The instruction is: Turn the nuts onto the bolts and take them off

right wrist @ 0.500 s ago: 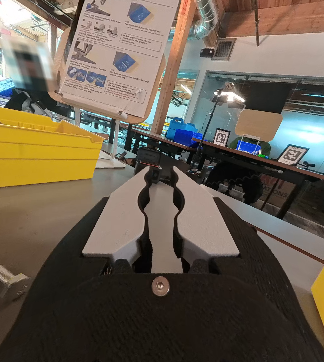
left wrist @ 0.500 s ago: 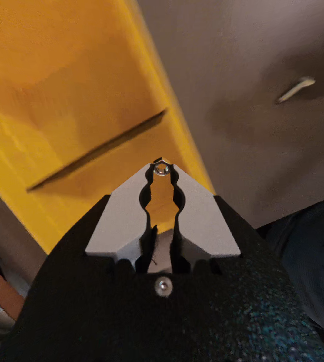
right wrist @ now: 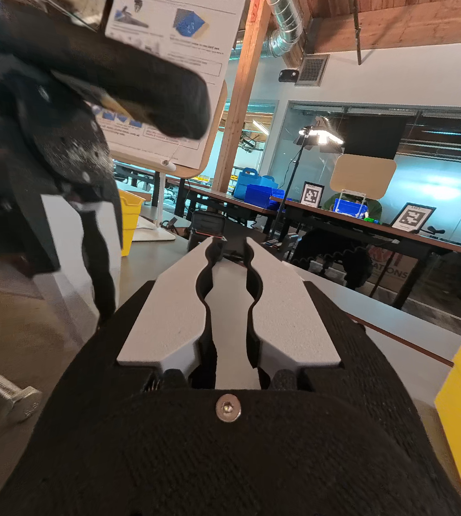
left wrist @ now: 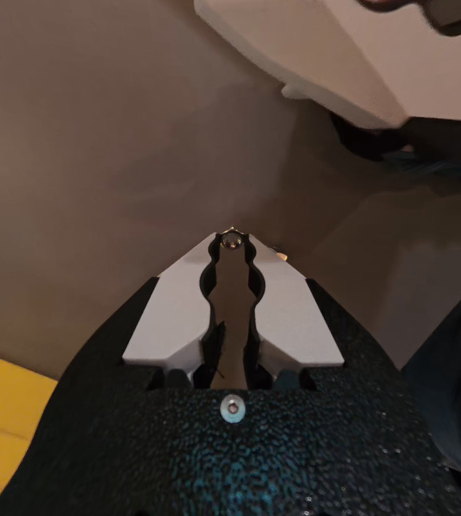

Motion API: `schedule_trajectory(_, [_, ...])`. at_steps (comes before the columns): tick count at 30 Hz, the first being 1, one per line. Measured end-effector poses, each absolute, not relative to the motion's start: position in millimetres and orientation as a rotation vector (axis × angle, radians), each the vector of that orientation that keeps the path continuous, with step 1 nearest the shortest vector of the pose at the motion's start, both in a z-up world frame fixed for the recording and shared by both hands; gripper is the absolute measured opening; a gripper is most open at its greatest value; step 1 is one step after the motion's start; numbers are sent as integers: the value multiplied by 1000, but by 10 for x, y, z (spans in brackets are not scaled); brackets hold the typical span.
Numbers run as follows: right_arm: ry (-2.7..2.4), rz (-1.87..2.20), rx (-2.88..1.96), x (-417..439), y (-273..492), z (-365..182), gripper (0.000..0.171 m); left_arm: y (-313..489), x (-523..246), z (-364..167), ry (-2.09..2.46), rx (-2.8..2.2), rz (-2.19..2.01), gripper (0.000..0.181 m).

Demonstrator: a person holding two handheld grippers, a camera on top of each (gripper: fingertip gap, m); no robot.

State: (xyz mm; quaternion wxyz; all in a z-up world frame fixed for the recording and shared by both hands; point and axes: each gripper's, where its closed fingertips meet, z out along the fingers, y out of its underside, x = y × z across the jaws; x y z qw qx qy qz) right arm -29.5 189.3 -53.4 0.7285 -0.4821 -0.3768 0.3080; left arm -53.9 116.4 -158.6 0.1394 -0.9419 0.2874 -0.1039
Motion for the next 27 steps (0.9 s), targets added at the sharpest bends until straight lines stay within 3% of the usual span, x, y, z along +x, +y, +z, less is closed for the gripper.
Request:
schedule_trajectory(1, [-842, 680, -1060, -312, 1880, -543, 17, 1169, -544, -1654, 841, -2738, -288, 15])
schedule_trajectory(4, [-857, 641, -1062, -332, 1881, -562, 17, 1191, -570, -1789, 843, -2754, -231, 15])
schedule_trajectory(9, [-891, 297, -1117, -292, 2072, -694, 15, 1450, -616, -1544, 664, -2469, -121, 58])
schedule_trajectory(13, [-899, 314, -1104, -280, 2047, -679, 8, 1673, -886, -1111, 399, -2041, -50, 54])
schedule_trajectory(23, [-1401, 348, -1100, -436, 1637, -920, 1, 1539, -1235, -806, 300, -1617, 37, 33])
schedule_trajectory(27, [-1871, 731, -1236, -530, 871, -1185, 18, 1544, -1262, -719, 270, -1553, 15, 31])
